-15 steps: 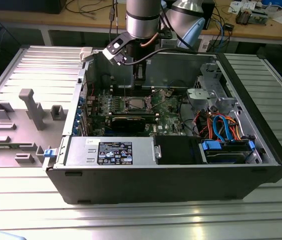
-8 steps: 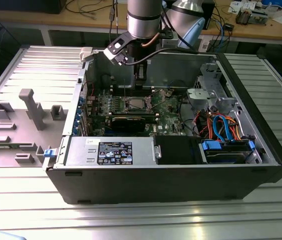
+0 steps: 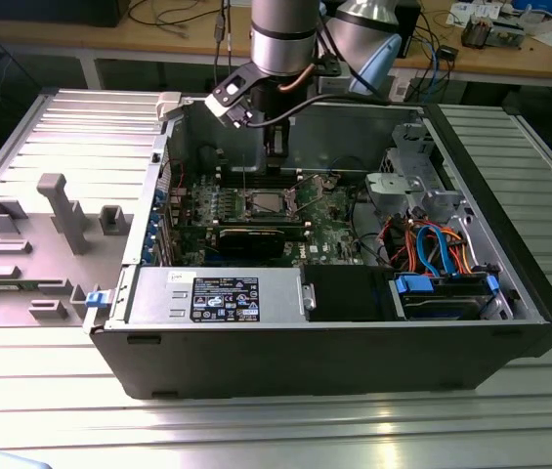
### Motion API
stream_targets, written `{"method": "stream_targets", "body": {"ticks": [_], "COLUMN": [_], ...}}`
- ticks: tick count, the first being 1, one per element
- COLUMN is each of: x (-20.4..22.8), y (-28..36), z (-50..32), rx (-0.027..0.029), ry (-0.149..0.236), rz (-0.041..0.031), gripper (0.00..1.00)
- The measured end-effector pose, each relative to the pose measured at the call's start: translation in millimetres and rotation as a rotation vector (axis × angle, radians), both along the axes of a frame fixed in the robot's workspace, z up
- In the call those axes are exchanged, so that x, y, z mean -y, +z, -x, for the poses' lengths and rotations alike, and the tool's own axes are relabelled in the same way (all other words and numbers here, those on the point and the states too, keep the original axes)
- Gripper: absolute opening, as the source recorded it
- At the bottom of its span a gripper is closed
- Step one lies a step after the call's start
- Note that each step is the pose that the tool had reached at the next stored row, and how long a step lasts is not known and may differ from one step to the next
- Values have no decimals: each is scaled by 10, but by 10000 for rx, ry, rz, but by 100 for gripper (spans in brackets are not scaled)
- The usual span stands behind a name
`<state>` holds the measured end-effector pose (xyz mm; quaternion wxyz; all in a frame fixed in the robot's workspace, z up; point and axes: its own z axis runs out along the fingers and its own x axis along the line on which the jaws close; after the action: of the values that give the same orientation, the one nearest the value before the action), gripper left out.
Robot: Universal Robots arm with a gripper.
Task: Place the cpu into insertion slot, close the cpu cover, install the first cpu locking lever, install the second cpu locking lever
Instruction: 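Close the cpu cover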
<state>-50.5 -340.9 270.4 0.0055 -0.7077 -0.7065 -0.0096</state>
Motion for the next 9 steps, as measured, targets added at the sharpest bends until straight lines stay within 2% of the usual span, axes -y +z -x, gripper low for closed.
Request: {"method": "stream_targets", "body": {"ticks": [9], "x": [0], "y": [0], "z": [-23], "rx": [1], "ry": [0], "rz": [0], "gripper": [11]}}
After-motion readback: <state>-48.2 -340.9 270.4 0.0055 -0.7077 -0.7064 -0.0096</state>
